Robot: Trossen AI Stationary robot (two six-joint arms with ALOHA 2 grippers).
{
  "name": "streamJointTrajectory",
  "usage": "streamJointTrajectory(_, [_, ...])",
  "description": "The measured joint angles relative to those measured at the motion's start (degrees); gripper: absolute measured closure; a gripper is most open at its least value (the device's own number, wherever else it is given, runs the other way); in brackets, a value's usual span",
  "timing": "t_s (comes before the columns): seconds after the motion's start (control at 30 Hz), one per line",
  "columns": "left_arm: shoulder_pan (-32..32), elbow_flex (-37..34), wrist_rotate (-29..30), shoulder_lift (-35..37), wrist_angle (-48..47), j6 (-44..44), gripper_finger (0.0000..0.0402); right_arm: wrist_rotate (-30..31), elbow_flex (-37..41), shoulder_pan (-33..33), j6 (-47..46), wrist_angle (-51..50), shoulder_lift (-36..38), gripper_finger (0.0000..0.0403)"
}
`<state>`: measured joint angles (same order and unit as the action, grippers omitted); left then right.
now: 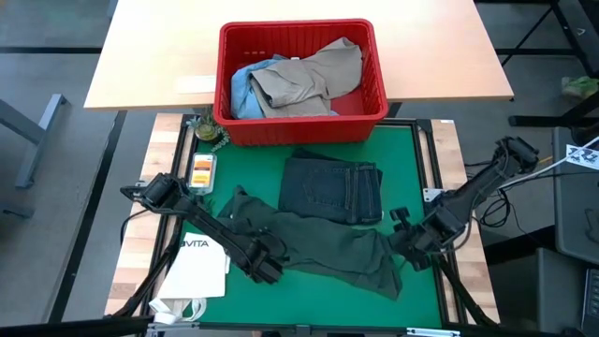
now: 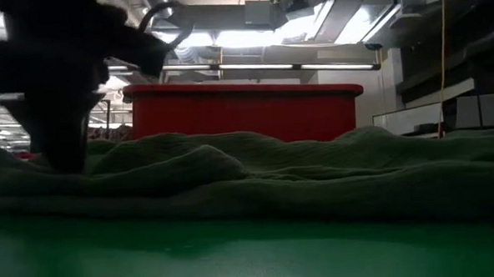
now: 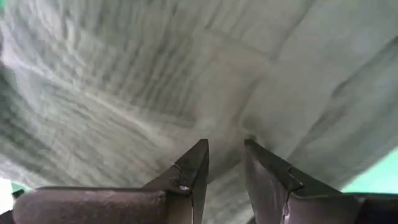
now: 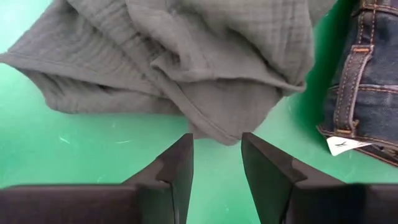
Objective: Fold Laundry from Bin
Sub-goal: Fold the green shirt
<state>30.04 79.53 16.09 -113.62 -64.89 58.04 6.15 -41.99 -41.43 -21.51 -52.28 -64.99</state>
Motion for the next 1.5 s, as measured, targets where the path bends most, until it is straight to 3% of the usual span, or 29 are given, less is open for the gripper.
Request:
streamJointTrajectory(0.13, [0.08, 2.04, 3.7, 0.02, 1.43, -0.07, 0.0308, 2.55, 1.48, -3.36, -3.01, 1.14, -0.02, 0.0265])
streamJointTrajectory(0.27, [0.11, 2.07, 8.43, 0.04, 9.62, -1.09, 0.0308, 4.72, 3.09, -6.44, -5.16, 2.39, -0.04, 0.0265])
streamJointTrajectory(0.4, [-0.51, 2.07, 11.71, 0.04, 20.84, -6.86, 0.0308, 4.88, 3.58, -8.21, -5.25, 2.79, -0.04, 0.0265])
streamJointTrajectory(0.77, [-3.97, 2.14, 12.49, 0.07, 45.74, -25.49, 0.0308, 5.88, 3.58, -8.11, -6.89, 5.17, -0.04, 0.0265])
streamJointTrajectory(0.93, [-5.76, 2.14, 12.45, 0.09, 49.1, -29.58, 0.0308, 7.72, 3.58, -8.11, -6.77, 8.7, -1.13, 0.0265])
streamJointTrajectory(1.37, [-7.17, 2.14, 12.38, 0.09, 49.63, -29.91, 0.0308, 6.33, 3.6, -8.11, -3.35, 9.8, -8.66, 0.0265])
streamJointTrajectory(1.5, [-7.0, 2.14, 12.38, 0.11, 49.61, -28.37, 0.0308, 8.77, 3.6, -8.11, -3.22, 9.76, -10.57, 0.0265])
